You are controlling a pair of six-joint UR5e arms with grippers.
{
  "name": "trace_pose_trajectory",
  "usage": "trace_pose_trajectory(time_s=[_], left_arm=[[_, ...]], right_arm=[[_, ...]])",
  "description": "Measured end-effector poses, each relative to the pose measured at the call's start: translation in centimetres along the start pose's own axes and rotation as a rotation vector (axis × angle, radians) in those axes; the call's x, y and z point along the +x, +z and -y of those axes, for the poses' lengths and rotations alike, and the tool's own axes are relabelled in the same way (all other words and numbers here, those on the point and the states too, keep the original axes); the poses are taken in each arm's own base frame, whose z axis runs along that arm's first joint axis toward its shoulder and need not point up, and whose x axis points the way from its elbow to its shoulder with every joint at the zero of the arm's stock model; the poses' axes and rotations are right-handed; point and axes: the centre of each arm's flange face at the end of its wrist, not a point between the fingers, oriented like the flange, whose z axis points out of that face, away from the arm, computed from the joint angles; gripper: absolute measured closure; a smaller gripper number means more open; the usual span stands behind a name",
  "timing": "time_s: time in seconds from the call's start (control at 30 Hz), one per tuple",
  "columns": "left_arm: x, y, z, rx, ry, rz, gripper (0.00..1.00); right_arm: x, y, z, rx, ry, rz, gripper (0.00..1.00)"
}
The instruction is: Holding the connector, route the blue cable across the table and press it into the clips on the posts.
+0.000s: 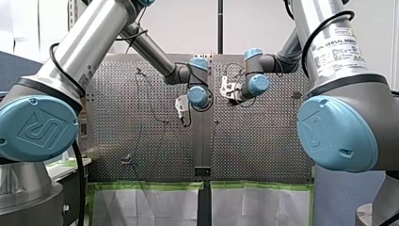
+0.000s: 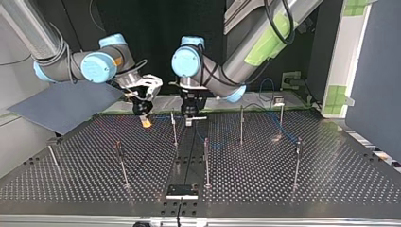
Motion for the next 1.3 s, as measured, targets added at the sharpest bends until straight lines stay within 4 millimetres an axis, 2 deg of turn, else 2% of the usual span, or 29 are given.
trace_pose_trajectory(time_s=[0.57,0.73,0.9,0.97,1.1,1.3], left_arm=[[5.1,-3.0,-2.0,0.046,0.012,-0.039,1.0],[8.1,-3.6,-3.5,0.056,0.025,-0.084,1.0],[12.1,-4.7,-5.1,0.07,0.04,-0.157,1.0],[13.1,-5.1,-5.5,0.074,0.047,-0.181,1.0],[13.5,-4.9,-5.3,0.092,0.044,-0.193,1.0],[12.4,-3.5,-4.1,0.121,0.011,-0.165,1.0]], right_arm=[[-6.0,-2.5,-0.6,-0.014,-0.03,0.07,1.0],[-7.0,-2.8,-0.9,-0.014,-0.012,0.07,1.0],[-7.0,-2.3,-1.4,-0.013,-0.002,0.038,1.0],[-7.4,-2.0,-1.8,-0.014,-0.002,0.032,1.0],[-8.8,-1.4,-2.3,-0.018,-0.002,0.044,1.0],[-10.0,-0.8,-2.7,-0.009,-0.004,0.046,1.0]])
